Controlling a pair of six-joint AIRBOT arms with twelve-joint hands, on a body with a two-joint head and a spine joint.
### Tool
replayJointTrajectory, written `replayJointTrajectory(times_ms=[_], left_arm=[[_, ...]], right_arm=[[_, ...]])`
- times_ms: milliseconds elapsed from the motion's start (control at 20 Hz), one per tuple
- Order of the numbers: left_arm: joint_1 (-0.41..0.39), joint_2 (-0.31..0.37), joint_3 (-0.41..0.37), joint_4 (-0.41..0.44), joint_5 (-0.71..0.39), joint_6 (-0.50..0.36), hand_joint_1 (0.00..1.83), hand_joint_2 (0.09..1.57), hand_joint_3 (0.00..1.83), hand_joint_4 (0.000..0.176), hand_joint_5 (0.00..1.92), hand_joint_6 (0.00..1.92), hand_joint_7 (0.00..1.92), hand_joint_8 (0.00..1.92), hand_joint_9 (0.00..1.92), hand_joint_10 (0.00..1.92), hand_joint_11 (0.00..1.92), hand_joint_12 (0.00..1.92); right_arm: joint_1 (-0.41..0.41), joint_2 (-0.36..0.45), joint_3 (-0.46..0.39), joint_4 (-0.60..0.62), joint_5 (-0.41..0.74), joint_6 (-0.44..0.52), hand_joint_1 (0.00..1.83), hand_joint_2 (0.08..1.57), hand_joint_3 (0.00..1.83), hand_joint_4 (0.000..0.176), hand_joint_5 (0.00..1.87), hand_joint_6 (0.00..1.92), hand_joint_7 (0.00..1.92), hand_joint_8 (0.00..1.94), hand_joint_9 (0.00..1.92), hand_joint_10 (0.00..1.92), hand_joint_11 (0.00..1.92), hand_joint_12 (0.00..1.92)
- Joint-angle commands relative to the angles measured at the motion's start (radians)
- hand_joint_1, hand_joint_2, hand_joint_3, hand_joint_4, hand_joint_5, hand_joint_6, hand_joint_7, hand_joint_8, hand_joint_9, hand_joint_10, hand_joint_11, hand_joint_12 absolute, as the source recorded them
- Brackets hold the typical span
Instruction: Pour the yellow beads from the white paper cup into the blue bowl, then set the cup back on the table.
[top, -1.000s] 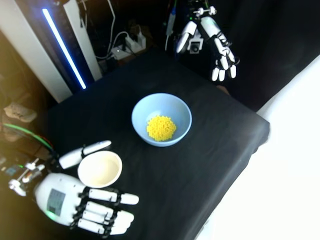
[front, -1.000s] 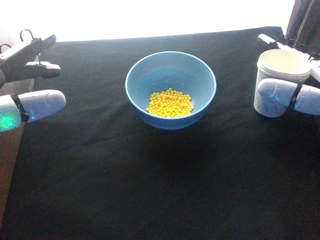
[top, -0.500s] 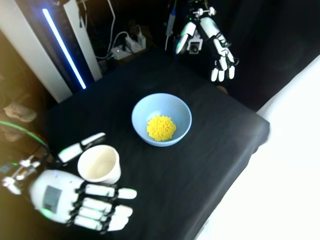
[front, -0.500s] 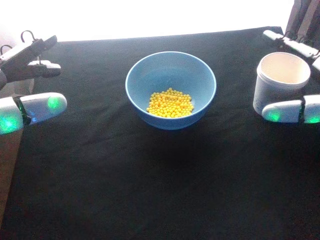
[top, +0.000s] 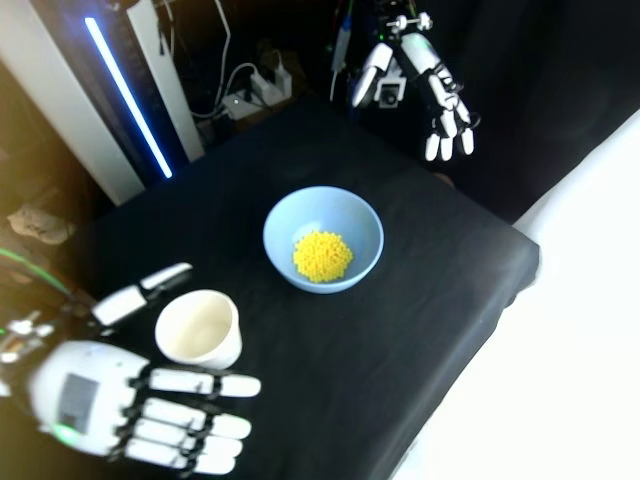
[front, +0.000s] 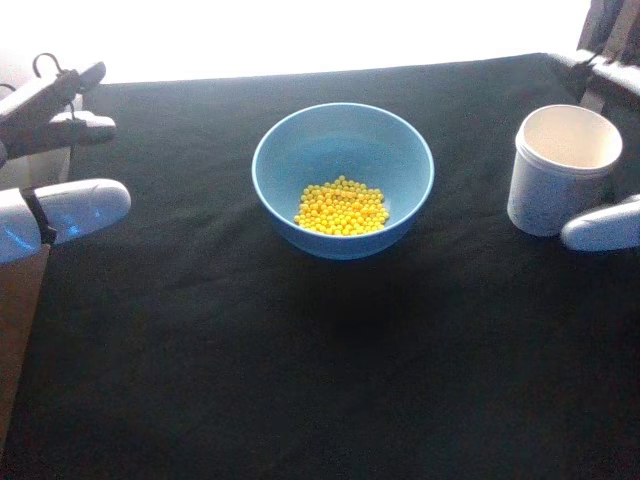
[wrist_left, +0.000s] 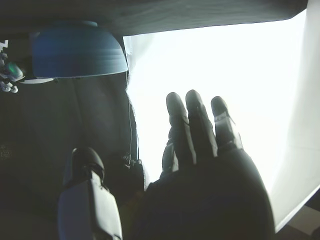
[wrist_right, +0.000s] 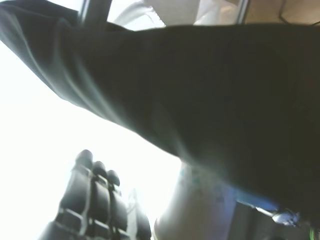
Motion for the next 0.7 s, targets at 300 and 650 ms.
replayJointTrajectory(times_ms=[300, 650], left_arm=[[0.092, 0.083, -0.062, -0.107, -0.258, -0.007, 0.25, 0.91, 0.00, 0.135, 0.03, 0.00, 0.45, 0.00, 0.32, 0.00, 0.11, 0.05], [0.219, 0.174, -0.176, -0.152, -0.514, 0.006, 0.25, 1.01, 0.00, 0.160, 0.00, 0.00, 0.34, 0.01, 0.29, 0.01, 0.15, 0.07]], right_arm=[[0.016, 0.193, -0.119, 0.041, 0.135, -0.059, 0.72, 0.49, 0.00, 0.176, 0.00, 0.00, 0.00, 0.00, 0.00, 0.00, 0.00, 0.00], [0.014, 0.313, -0.300, 0.065, 0.286, -0.139, 0.66, 0.52, 0.00, 0.176, 0.00, 0.00, 0.00, 0.00, 0.00, 0.00, 0.03, 0.01]])
